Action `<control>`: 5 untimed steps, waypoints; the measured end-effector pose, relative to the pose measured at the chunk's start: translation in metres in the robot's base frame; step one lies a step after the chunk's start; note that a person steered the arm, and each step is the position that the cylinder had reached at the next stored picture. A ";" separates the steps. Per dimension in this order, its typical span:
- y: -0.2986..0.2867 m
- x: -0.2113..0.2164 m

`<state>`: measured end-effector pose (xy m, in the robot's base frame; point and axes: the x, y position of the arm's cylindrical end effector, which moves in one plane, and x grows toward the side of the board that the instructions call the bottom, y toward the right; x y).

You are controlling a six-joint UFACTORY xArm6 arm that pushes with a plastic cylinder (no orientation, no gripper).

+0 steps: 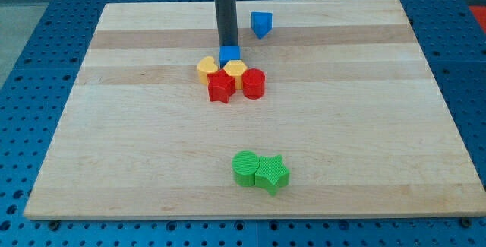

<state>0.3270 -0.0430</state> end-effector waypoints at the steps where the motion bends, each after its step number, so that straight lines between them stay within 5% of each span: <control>1: 0.001 0.000; 5: 0.083 -0.034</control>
<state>0.2925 0.0400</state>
